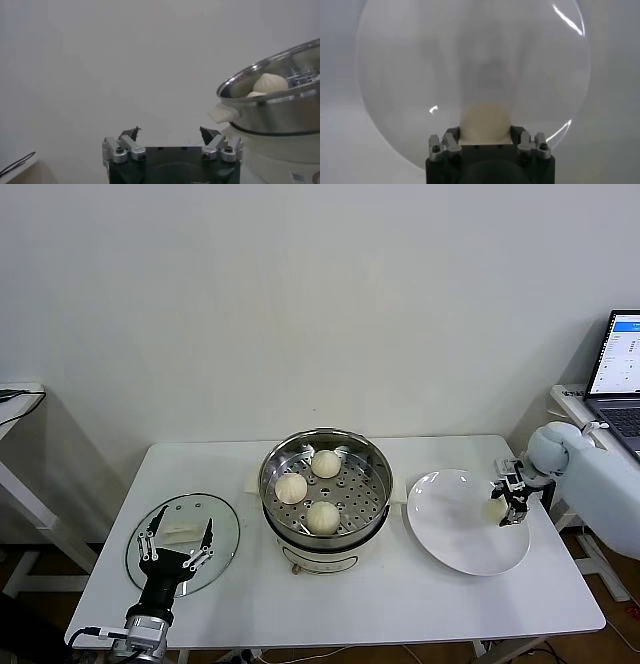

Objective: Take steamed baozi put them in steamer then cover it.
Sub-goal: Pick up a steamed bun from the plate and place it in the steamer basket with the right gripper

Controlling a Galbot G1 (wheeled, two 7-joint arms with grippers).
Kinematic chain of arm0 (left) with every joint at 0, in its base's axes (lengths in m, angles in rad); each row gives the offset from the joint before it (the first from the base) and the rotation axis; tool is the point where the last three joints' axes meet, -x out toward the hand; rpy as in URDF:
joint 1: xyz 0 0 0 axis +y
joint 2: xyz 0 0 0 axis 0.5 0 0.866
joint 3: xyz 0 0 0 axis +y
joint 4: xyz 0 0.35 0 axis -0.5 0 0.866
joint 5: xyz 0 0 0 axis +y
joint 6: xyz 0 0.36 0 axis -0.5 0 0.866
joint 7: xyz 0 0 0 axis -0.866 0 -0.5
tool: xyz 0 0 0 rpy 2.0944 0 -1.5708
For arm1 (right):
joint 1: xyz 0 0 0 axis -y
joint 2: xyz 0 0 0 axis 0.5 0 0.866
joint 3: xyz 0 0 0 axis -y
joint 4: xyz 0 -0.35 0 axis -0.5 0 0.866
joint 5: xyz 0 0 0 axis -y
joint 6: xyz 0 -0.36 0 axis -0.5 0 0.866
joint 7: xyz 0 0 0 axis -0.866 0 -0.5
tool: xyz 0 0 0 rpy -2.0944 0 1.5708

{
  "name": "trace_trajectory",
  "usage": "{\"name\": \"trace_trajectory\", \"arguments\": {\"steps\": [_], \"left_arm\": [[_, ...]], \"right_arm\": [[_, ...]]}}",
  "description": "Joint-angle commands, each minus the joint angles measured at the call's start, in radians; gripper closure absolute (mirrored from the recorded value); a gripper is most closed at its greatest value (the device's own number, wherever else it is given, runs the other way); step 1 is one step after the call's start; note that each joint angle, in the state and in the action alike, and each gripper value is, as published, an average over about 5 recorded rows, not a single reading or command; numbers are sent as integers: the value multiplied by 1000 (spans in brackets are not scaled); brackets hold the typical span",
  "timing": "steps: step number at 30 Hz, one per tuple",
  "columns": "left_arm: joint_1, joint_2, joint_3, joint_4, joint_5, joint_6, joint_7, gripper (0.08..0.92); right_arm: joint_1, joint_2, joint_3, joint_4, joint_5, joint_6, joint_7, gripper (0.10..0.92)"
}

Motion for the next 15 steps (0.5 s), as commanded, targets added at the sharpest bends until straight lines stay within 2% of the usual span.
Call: {"name": "trace_trajectory", "arguments": {"steps": [1,7,15], "left_arm": [[-7,3,5,-2,-2,0,2,177],[-8,18,8,-9,-8,-2,5,177],[-12,29,4,-13,-23,-7,13,177]], "right_arm": [[311,-140,-322,317,308,-194,-23,344],[654,-136,-641,503,520,-312,-9,341],[966,25,-903,622,759,-404,43,342]]}}
